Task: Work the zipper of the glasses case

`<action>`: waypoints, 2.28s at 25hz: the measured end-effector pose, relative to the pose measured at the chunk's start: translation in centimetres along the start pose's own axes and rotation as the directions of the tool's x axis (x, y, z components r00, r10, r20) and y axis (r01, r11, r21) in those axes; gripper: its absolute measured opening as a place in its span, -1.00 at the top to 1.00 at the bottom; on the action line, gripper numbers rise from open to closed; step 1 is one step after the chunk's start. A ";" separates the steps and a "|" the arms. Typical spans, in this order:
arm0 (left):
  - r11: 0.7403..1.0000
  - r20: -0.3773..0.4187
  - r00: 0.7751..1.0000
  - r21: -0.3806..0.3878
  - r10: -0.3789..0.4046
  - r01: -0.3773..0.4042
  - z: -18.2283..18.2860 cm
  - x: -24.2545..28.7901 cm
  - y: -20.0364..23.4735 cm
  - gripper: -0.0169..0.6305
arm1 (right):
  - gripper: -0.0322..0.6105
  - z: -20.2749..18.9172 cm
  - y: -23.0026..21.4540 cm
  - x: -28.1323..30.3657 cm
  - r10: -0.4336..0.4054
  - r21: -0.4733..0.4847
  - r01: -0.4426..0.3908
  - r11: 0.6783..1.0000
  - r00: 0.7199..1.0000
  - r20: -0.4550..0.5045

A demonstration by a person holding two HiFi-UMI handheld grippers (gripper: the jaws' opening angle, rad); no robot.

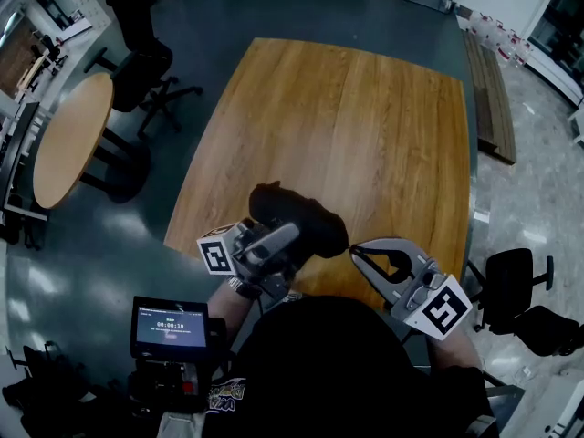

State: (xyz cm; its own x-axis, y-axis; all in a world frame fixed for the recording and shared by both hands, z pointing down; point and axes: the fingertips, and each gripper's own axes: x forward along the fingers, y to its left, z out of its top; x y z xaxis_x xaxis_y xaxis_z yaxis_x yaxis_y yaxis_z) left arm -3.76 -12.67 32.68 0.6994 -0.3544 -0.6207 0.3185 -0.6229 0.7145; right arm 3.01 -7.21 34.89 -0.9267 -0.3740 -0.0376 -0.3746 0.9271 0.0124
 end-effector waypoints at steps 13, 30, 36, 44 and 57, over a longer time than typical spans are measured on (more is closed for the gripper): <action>0.958 -0.064 0.958 -0.081 -0.279 0.274 -2.0 2.5 -4.4 -0.39 | 0.88 4.8 4.0 -1.0 0.400 0.344 -0.464 0.816 0.884 0.244; 0.937 0.403 0.851 -0.056 0.337 -0.345 3.6 -0.3 4.8 0.08 | 0.87 -0.2 -4.3 1.0 -0.286 -0.104 0.284 0.953 0.958 -0.007; 0.880 0.410 0.810 0.033 0.420 -0.473 4.2 -1.0 5.9 0.10 | 0.87 -4.6 -2.0 2.0 -0.264 -0.190 0.234 0.954 0.953 -0.152; 0.887 0.432 0.799 -0.005 0.418 -0.461 4.7 -1.3 6.6 0.10 | 0.87 -4.3 -1.2 2.3 -0.203 -0.064 0.197 0.978 0.973 -0.109; 0.939 0.452 0.826 -0.232 0.336 -0.255 3.8 -1.5 6.8 0.09 | 0.84 -2.7 -2.6 1.6 -0.346 -0.083 0.343 0.936 0.938 -0.025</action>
State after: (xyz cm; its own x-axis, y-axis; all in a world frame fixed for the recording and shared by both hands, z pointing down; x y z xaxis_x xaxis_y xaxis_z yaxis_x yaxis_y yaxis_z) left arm -5.09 -18.99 37.21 0.3956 -0.8175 -0.4186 0.2688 -0.3327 0.9039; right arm 2.39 -10.28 37.52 -0.7406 -0.6718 -0.0151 -0.6705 0.7374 0.0818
